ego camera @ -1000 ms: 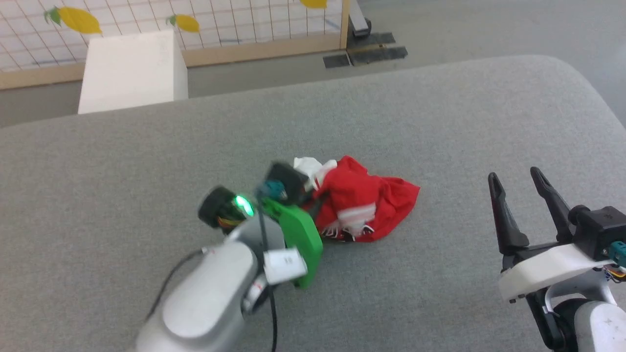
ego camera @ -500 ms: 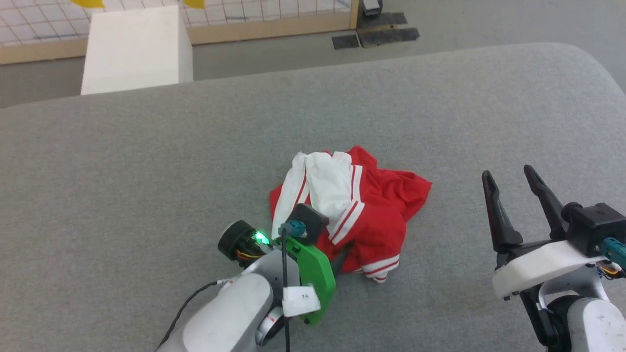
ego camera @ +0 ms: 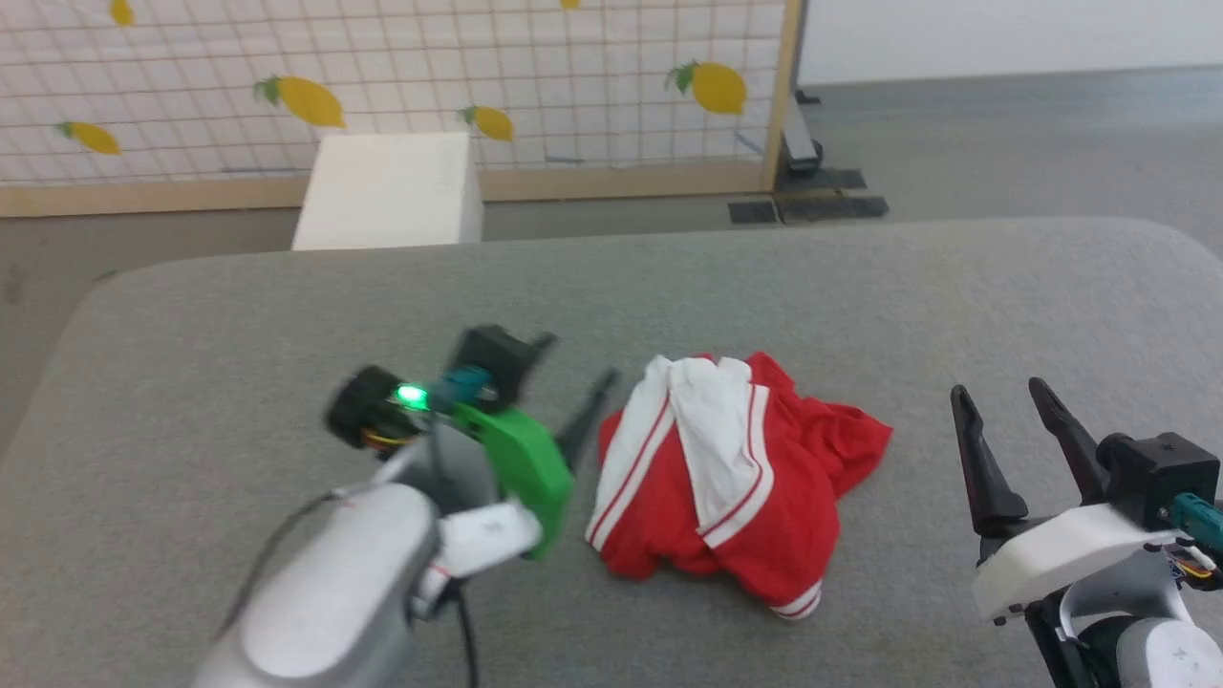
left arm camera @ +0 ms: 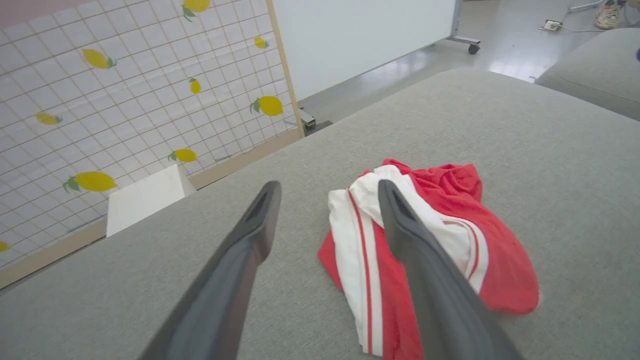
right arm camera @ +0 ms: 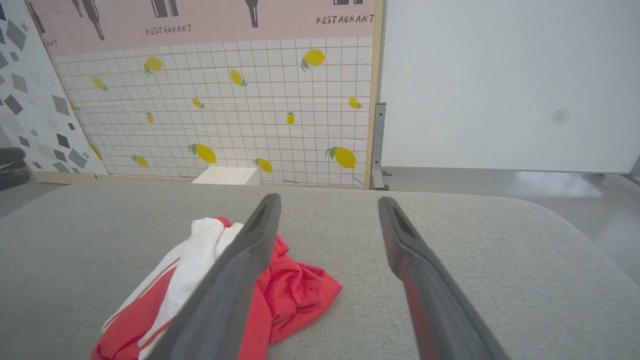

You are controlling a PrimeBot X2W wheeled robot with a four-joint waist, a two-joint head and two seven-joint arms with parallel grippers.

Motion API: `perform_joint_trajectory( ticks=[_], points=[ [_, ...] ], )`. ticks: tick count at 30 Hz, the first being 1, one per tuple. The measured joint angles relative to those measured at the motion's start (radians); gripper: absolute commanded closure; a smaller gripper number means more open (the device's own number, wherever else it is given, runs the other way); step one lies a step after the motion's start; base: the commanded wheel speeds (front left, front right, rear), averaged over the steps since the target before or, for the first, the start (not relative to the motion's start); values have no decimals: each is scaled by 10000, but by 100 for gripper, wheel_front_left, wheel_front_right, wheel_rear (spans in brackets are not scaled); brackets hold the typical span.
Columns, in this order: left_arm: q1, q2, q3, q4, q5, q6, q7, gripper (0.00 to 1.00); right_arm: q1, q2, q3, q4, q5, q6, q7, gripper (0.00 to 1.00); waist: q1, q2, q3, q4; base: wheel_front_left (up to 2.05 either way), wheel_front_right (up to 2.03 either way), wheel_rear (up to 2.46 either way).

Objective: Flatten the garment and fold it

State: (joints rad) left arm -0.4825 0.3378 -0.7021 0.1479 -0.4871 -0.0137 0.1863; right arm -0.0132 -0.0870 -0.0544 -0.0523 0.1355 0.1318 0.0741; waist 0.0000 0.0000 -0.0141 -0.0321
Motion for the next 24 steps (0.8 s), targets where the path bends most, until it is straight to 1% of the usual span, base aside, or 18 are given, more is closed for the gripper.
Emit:
perform_joint_trajectory(
  ticks=[3,5,8,14,17,20,24],
  points=[
    [5,560,581,-31,21,447,-380,0,58,23,36,-65,71,0,50,0,0,0,-254,304,0,0,0],
    [81,924,1035,-48,48,861,-786,0,144,46,86,-134,86,0,56,0,0,0,-405,499,0,0,0],
    [504,1252,1674,-146,33,1501,-1306,0,192,67,150,-288,148,0,125,0,0,0,-558,732,0,0,0],
    [2059,1714,2332,-660,-31,2412,-2065,0,475,73,224,-485,153,0,157,0,0,0,-700,940,0,0,0],
    [2827,1893,2146,-1009,79,2548,-2242,0,611,71,226,-558,153,0,226,0,0,0,-684,918,0,0,0],
    [3393,1891,2000,-1352,176,2823,-2451,0,684,73,230,-568,151,0,226,0,0,0,-637,887,0,0,0],
    [3824,1850,1837,-1739,309,3070,-2734,0,774,79,291,-556,140,0,224,0,0,0,-590,824,0,0,0]
  ],
)
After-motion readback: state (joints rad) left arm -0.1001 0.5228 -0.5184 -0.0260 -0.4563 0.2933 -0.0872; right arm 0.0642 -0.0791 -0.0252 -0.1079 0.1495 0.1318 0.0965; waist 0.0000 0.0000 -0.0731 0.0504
